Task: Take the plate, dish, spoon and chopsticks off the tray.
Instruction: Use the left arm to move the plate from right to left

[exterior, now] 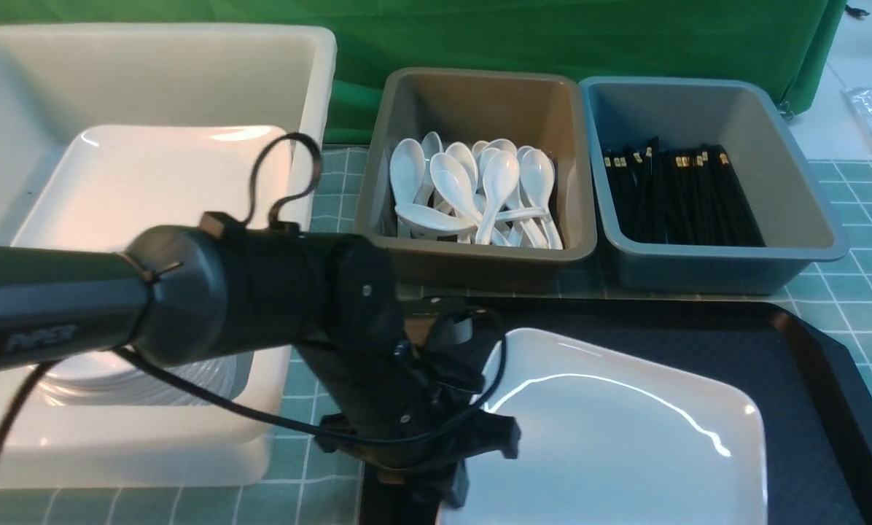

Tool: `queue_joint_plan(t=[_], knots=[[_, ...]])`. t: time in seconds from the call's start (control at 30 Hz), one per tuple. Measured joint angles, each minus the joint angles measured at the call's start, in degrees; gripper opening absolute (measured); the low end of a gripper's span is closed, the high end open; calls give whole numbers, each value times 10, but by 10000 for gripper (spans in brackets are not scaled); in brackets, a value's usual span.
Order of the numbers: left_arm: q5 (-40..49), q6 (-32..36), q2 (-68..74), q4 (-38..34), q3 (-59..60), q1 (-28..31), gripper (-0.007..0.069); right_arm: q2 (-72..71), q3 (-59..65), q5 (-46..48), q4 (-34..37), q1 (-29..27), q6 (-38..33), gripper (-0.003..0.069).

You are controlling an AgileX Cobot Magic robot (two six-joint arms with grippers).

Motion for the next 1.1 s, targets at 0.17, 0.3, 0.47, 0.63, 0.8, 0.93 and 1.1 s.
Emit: queue_joint_plan(t=[0.17,0.3,0.47,0.63,0.8,0.93,1.1], knots=[[2,-18,-10,9,31,21,39,9,0,6,29,0,11,240],[-2,-38,-13,13,38,21,39,50,0,0,56,0,12,297],[-3,-47,-15,16,39,21,39,138,0,-27,88,-15,5,337],[-3,-51,-15,17,39,21,39,233,0,-28,184,-69,-65,342],[-3,-51,-15,17,39,21,45,286,0,-26,280,-97,-149,368],[-1,-51,-15,22,39,21,94,335,0,-42,316,-97,-193,492],[0,-50,-15,28,39,21,223,388,0,-59,330,-97,-208,536]])
